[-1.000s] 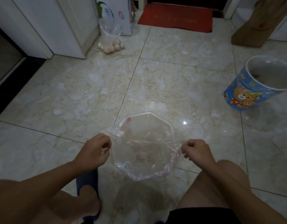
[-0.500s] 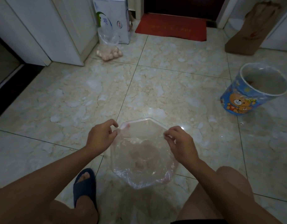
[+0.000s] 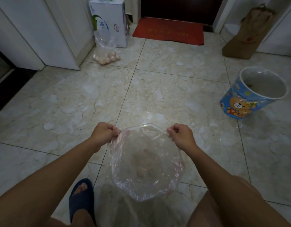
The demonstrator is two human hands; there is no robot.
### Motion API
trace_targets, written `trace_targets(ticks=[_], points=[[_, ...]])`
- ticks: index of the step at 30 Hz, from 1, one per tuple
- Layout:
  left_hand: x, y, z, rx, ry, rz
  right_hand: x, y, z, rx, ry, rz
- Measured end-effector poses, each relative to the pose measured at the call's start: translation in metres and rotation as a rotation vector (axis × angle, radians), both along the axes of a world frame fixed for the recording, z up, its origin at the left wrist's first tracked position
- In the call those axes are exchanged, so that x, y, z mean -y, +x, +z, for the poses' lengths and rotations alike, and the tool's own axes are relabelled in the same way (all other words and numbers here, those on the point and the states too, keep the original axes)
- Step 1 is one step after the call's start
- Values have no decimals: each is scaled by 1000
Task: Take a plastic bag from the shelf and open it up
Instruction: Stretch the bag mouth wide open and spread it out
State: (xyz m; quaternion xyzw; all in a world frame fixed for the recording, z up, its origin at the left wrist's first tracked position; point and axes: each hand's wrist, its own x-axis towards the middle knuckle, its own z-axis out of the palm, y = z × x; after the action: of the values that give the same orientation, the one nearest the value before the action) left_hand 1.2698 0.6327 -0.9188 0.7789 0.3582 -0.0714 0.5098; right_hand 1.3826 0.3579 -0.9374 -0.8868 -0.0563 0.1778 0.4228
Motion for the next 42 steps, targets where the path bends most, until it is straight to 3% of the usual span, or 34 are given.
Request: trace_targets(ticks=[6,11,21,30,34,39,42], points=[[-6,2,-12,-54,-114,6,6,14,-2,-355,133,-23],[-15,-2,-19,-94,-351,-111,15,20,-9,-557,223,61],[-56,-16,-12,-227,-370,-436,9,16,-10,-594,325,77],[-33,-15,-43,-179,-368,-148,12,18,-21,-744,427,99],[-26,-1,-33,-214,-222,-241,10,17,-17,-684,420,120],[-22,25,2,169,-256,-135,9,21,-8,-621,418,127],[-6,30,10,169,-85,-387,5,22,-3,-505,359,151]])
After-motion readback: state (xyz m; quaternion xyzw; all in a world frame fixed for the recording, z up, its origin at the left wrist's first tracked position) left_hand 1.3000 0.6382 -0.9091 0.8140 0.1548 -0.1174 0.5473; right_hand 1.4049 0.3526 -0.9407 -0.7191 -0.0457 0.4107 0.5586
